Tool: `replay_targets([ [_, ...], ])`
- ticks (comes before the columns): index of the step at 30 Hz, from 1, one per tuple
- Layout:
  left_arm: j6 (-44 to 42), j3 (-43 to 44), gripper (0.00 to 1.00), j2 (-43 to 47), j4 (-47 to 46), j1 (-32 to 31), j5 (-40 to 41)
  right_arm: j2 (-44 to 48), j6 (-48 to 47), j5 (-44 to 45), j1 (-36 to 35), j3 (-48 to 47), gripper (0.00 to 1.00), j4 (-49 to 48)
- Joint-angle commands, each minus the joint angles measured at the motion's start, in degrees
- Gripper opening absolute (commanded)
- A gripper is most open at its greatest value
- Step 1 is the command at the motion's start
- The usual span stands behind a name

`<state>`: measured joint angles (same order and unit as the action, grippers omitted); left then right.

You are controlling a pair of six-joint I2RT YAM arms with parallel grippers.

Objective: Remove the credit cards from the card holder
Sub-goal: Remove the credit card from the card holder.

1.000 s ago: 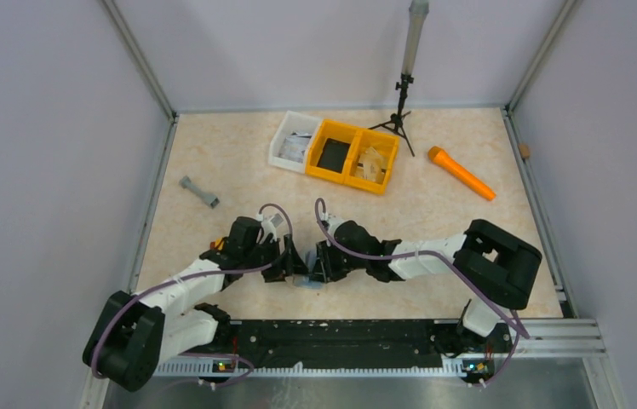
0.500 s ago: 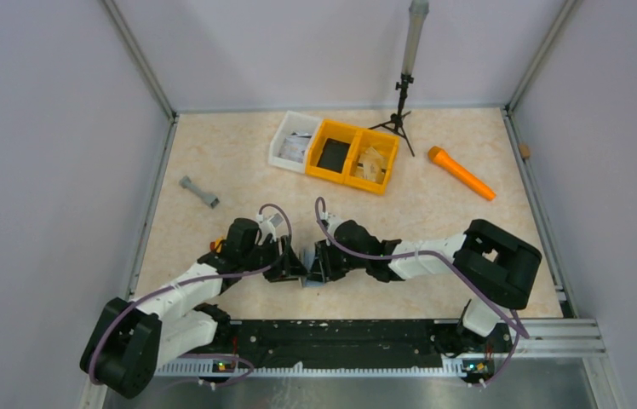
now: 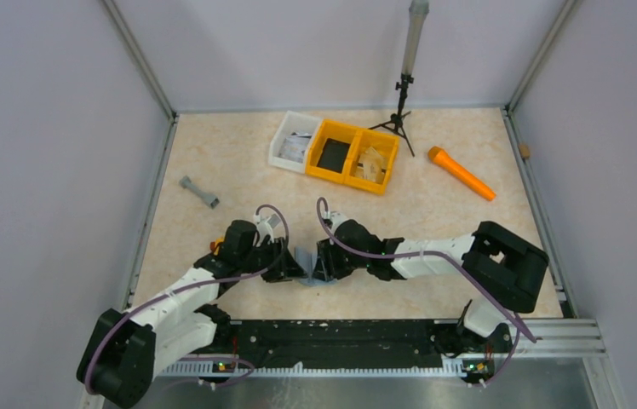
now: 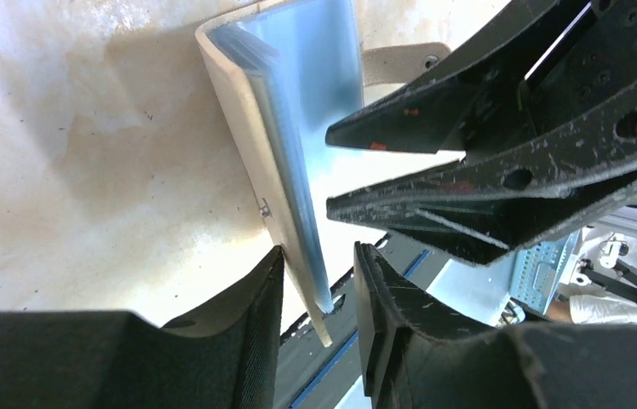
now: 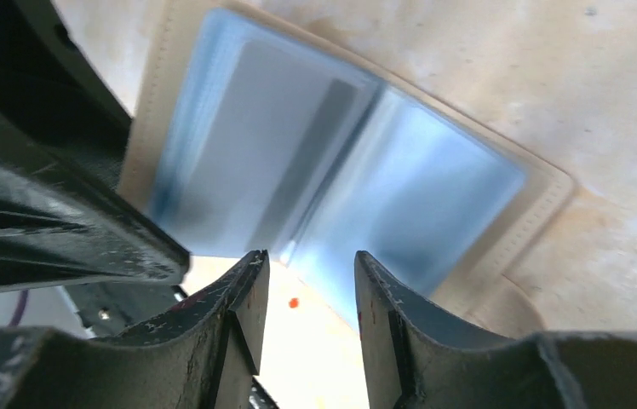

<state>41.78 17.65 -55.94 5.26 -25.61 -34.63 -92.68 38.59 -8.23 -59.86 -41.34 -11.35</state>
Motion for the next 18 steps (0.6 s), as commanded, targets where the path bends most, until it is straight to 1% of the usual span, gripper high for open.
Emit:
replay_targets([
  [1,-1.52,1.79,0.39,1.43,1.46,-0.02,0.76,2.60,-3.13,6.22,-0.34,-1.61,0.43,5.87],
  [3,-1.64,2.00,0.38,0.78,1.35,-0.04,0.94,2.37,-3.10,6.40,-0.28,-0.94,0.41,5.64],
  [8,-1.18,2.10,0.26,-1.16,-0.15,-0.06,0.56,1.46,-2.80,7.41,-0.28,-1.34,0.34,6.83],
  [11,-1.13,2.66,0.19,-0.53,0.37,-0.06,0.98,1.84,-2.81,7.61,-0.26,-1.21,0.32,7.16],
  [14,-1.18,2.99,0.17,0.44,0.89,-0.01,1.43,2.22,-2.95,7.37,-0.31,-0.82,0.31,7.02],
  [16,-1.30,3.23,0.19,0.63,0.90,-0.06,1.26,2.33,-2.91,7.11,-0.31,-0.48,0.30,6.73],
  [18,-1.50,3.43,0.30,0.76,0.74,-0.05,0.62,2.33,-2.82,6.93,-0.31,-0.11,0.30,6.40],
])
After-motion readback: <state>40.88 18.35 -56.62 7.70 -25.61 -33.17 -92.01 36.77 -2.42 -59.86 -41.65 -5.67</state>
